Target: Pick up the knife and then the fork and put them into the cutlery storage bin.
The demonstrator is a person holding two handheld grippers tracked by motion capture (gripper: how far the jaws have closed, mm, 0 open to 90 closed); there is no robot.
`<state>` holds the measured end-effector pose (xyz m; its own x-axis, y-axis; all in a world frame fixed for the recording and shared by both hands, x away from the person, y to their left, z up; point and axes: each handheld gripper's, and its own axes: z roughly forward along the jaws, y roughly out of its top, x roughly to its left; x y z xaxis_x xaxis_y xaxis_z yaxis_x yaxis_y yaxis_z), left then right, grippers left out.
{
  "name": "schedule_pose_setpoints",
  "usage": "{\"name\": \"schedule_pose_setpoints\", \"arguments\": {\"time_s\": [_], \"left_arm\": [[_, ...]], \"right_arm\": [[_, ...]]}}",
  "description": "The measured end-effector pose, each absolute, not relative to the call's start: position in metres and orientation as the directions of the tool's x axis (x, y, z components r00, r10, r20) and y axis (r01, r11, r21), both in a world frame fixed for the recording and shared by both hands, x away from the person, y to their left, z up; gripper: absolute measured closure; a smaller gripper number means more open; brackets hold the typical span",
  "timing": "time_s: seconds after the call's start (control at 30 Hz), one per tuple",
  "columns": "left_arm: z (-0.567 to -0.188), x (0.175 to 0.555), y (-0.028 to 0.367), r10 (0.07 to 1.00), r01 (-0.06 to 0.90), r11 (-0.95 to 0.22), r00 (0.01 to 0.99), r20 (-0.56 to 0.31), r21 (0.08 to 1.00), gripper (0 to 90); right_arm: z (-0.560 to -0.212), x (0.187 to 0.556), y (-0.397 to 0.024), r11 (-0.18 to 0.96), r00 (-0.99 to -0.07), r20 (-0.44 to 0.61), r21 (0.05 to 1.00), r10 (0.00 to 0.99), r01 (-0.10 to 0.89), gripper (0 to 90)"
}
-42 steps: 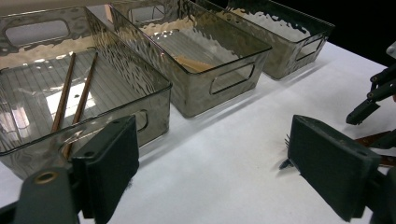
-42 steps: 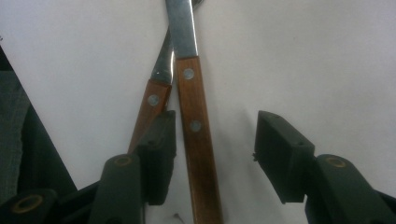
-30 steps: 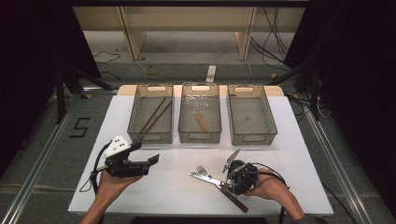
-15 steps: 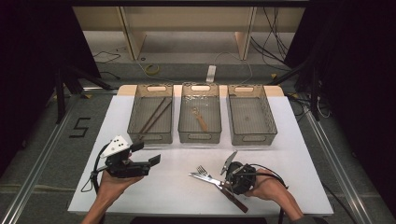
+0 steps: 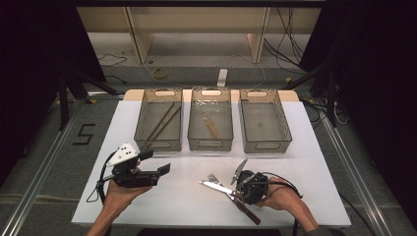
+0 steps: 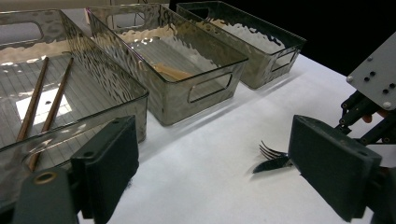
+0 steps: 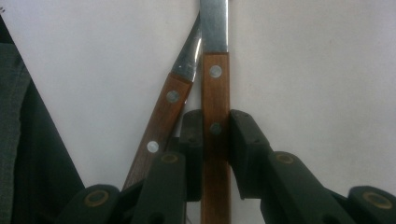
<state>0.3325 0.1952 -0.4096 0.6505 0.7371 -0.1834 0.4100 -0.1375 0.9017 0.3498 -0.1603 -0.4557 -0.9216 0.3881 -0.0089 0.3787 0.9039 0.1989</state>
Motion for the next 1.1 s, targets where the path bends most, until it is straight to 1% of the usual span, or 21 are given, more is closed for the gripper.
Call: {"name": "schedule_pose_setpoints", "arguments": {"time_s": [0.17,0.33,0.63,0.8,1.1], "left_arm": [[-0.410,0.333,0.195,0.738,0.408,-0.141,0.651,-0.179,0.902,15.5],[-0.410,0.333,0.196,0.739,0.406,-0.142,0.651,-0.177,0.903,15.5],[-0.410,0.333,0.196,0.738,0.408,-0.140,0.651,-0.180,0.902,15.5],[-0.410,0.333,0.196,0.739,0.409,-0.140,0.650,-0.180,0.901,15.5],[-0.410,0.333,0.196,0.740,0.409,-0.138,0.648,-0.180,0.902,15.5]], "right_arm": [[-0.455,0.350,-0.161,0.901,-0.920,-0.001,0.203,0.393,0.385,76.8],[-0.452,0.350,-0.163,0.897,-0.919,-0.008,0.225,0.393,0.381,76.9],[-0.441,0.351,-0.170,0.866,-0.899,-0.018,0.276,0.438,0.416,77.0],[-0.436,0.352,-0.173,0.867,-0.902,-0.033,0.293,0.430,0.403,77.0],[-0.423,0.358,-0.186,0.816,-0.870,-0.017,0.357,0.492,0.454,77.0]]}}
